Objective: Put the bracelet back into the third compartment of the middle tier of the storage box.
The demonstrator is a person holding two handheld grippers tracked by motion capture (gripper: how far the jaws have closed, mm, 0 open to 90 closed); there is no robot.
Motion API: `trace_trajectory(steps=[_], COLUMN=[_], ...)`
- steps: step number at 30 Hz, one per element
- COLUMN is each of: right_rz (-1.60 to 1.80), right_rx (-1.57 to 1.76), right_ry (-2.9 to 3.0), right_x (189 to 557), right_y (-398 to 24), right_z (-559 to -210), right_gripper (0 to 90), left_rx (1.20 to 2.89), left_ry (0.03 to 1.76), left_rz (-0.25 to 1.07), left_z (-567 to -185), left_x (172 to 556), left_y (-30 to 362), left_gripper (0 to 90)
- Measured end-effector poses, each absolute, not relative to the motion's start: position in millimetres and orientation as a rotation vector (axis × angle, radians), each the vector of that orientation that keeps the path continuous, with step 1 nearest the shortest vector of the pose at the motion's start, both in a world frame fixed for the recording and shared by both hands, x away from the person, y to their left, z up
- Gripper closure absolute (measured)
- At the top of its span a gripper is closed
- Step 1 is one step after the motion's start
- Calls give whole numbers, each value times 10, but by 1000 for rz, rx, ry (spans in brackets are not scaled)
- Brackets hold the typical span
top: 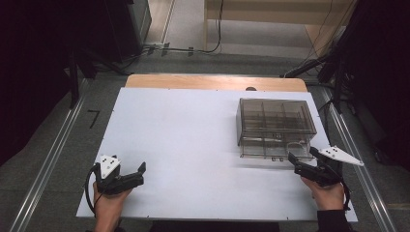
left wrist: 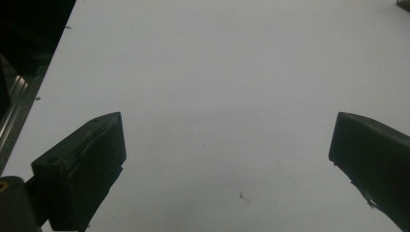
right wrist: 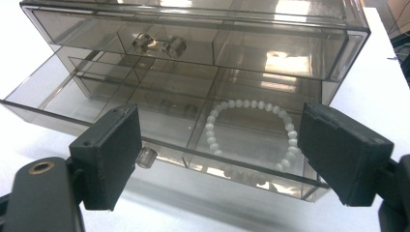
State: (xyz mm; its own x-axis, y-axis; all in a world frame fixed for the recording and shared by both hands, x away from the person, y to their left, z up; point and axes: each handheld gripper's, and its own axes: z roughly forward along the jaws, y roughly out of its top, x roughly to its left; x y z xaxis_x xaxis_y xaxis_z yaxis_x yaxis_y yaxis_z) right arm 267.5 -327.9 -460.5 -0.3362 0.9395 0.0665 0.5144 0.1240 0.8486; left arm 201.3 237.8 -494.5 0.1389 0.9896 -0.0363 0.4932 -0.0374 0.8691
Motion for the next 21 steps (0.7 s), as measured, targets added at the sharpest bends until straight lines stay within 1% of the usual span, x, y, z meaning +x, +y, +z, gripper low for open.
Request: trace_trajectory(steps=[10,21], right_rz=[1107,1084], right_rx=[1402,1422], right_ry=[1924,1930], right_x=[2621,2542], right_y=[-3342,-3408], right_z=[-4636,-4680], right_gripper=[110,110], left_rx=[1643,1644], left_ry=[1460,1460], left_rz=[809,808], left_z=[-4948,-4950], left_x=[2016,2018], left_y=[2374,2368], left_gripper=[0,0])
